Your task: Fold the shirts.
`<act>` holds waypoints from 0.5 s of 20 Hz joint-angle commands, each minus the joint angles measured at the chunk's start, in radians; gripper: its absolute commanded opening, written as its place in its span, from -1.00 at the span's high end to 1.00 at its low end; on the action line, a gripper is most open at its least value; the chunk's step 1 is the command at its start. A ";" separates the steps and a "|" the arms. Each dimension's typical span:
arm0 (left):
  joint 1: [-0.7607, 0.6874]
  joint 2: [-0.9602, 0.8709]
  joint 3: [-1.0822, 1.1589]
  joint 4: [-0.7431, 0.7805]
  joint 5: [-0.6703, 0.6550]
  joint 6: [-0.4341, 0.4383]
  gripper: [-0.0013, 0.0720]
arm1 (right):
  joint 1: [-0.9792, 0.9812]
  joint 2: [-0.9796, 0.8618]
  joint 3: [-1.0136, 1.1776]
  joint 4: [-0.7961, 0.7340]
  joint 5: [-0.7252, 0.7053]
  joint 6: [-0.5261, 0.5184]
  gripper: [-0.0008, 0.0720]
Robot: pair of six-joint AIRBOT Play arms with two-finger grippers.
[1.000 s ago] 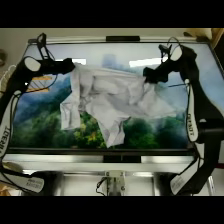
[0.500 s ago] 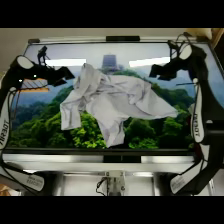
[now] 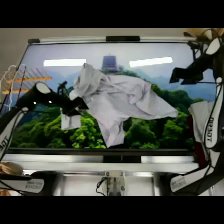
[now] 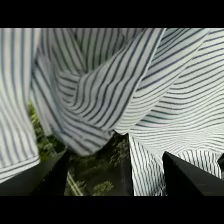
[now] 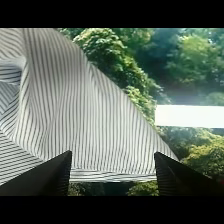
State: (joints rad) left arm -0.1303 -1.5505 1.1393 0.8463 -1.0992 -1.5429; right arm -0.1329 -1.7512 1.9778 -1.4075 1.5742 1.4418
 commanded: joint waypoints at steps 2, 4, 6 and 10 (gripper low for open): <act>-0.157 -0.029 -0.135 -0.198 0.286 0.015 -1.00 | -0.006 -0.035 0.000 0.077 0.036 -0.047 -0.87; -0.197 -0.043 -0.135 -0.200 0.354 0.015 -1.00 | -0.006 -0.074 0.000 0.106 0.052 -0.049 -0.87; -0.209 -0.045 -0.135 -0.201 0.422 0.010 -1.00 | -0.001 -0.119 0.000 0.127 0.053 -0.049 -0.87; -0.201 -0.045 -0.134 -0.203 0.479 -0.026 0.12 | 0.036 -0.211 0.000 0.205 0.006 -0.066 -0.87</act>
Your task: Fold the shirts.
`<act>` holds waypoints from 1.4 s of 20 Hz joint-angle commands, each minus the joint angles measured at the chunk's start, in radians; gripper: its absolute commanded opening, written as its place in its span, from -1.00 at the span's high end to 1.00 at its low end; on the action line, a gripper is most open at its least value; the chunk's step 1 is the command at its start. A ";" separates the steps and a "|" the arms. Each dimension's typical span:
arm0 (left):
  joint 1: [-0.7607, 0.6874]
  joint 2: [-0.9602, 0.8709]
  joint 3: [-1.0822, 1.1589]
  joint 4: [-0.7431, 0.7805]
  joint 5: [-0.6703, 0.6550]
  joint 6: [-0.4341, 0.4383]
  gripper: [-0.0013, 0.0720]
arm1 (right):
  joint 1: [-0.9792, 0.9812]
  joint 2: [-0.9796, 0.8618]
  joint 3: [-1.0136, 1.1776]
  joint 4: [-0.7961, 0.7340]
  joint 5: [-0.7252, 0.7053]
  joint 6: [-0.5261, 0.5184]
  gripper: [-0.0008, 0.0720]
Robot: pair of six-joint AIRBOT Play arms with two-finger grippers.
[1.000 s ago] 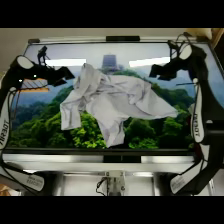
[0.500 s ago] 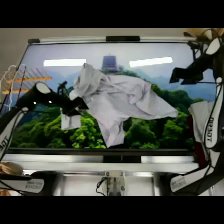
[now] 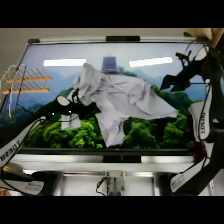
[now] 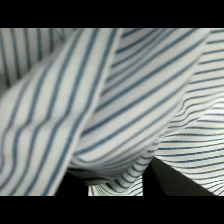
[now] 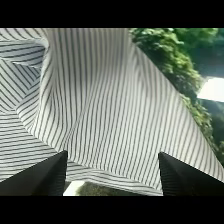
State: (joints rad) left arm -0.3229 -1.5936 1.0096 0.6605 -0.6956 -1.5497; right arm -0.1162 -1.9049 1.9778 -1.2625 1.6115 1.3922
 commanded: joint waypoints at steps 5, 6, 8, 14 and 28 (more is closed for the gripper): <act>-0.006 0.007 -0.004 -0.016 0.059 -0.003 0.82 | 0.117 -0.123 0.000 0.132 -0.190 -0.103 -0.87; -0.006 0.014 -0.004 -0.014 0.056 -0.003 0.82 | 0.133 -0.129 0.000 0.133 -0.222 -0.111 -0.87; -0.006 0.032 -0.004 -0.014 0.056 0.024 0.82 | 0.153 -0.138 0.000 0.129 -0.275 -0.118 -0.85; 0.056 0.109 0.058 0.094 -0.076 0.188 0.82 | 0.150 -0.124 0.001 -0.249 -0.098 0.010 0.77; 0.322 0.032 0.537 0.328 -0.375 0.144 0.82 | 0.399 0.468 -1.086 0.337 -0.111 0.090 0.71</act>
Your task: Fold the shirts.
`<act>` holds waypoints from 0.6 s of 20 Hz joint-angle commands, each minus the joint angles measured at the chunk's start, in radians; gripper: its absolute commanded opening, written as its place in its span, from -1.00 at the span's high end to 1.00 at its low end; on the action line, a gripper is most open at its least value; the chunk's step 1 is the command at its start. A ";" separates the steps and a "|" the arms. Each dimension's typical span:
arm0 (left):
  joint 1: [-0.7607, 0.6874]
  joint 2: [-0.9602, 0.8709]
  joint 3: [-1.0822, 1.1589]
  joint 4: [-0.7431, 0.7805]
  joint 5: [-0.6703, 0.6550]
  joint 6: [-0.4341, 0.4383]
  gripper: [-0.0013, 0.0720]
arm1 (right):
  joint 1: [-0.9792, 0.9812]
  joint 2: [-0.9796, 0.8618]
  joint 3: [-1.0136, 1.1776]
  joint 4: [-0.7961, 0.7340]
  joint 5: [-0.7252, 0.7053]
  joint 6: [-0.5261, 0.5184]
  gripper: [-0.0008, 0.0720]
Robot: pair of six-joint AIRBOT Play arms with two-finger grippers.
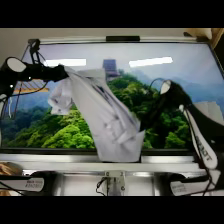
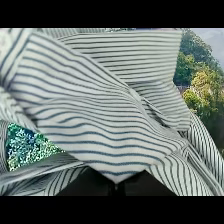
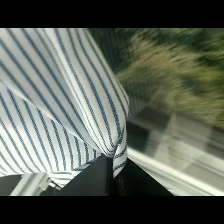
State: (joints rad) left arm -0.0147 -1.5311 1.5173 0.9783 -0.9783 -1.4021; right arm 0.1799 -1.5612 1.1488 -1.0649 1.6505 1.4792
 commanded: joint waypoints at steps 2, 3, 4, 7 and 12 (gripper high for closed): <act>0.014 -0.043 0.029 0.018 -0.227 0.059 0.82 | 0.123 0.177 -0.269 0.132 -0.172 -0.015 -0.40; 0.014 -0.038 0.029 0.045 -0.293 0.089 0.82 | 0.113 0.209 -0.244 0.117 -0.161 -0.031 -0.41; 0.014 -0.029 0.029 0.102 -0.356 0.093 0.83 | 0.095 0.240 -0.204 0.083 -0.140 -0.029 -0.41; 0.014 -0.005 0.025 0.238 -0.498 0.089 0.83 | 0.027 0.312 0.005 -0.157 -0.198 0.005 -0.41; -0.036 0.045 -0.035 0.227 -0.463 0.055 0.83 | 0.023 0.111 0.385 -0.098 -0.552 0.019 -0.80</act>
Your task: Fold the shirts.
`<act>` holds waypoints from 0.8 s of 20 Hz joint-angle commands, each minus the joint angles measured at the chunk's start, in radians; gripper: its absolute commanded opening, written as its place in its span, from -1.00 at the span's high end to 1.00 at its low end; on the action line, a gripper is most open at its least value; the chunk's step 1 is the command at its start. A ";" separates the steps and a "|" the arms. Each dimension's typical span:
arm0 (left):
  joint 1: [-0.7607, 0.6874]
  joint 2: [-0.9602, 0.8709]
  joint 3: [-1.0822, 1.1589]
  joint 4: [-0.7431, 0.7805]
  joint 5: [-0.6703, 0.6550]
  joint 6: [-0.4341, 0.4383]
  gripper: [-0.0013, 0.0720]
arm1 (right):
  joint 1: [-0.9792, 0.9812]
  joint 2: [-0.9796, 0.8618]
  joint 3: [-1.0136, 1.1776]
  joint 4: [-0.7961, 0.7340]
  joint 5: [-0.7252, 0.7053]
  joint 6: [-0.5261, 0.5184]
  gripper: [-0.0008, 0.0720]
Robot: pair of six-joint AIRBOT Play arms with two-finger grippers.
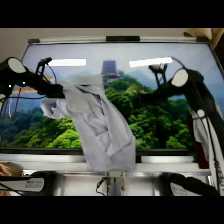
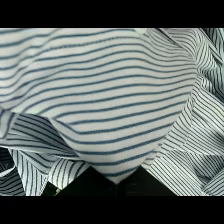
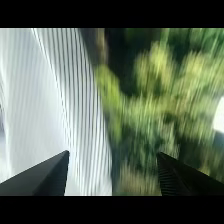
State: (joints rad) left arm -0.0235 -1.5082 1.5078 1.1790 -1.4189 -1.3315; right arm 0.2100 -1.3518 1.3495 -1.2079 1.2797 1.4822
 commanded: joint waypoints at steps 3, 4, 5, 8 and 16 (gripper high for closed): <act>-0.076 0.024 -0.034 0.026 -0.025 -0.027 0.83 | 0.000 -0.338 0.333 0.293 -0.200 -0.014 -0.80; -0.089 0.024 -0.033 0.026 -0.025 -0.032 0.83 | 0.010 -0.404 0.366 0.335 -0.188 -0.018 -0.80; -0.099 0.024 -0.033 0.026 -0.024 -0.043 0.83 | 0.029 -0.468 0.402 0.337 -0.166 -0.024 -0.80; -0.114 0.024 -0.033 0.026 -0.021 -0.047 0.83 | 0.105 -0.593 0.438 0.332 -0.166 -0.101 -0.80; -0.127 0.034 -0.031 0.018 0.005 -0.053 0.83 | 0.200 -0.686 0.438 0.317 -0.191 -0.141 -0.80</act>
State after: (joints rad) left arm -0.1425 -1.4796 1.4754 1.2045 -1.4322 -1.3827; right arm 0.3805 -2.0087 1.7828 -0.8959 1.0977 1.3529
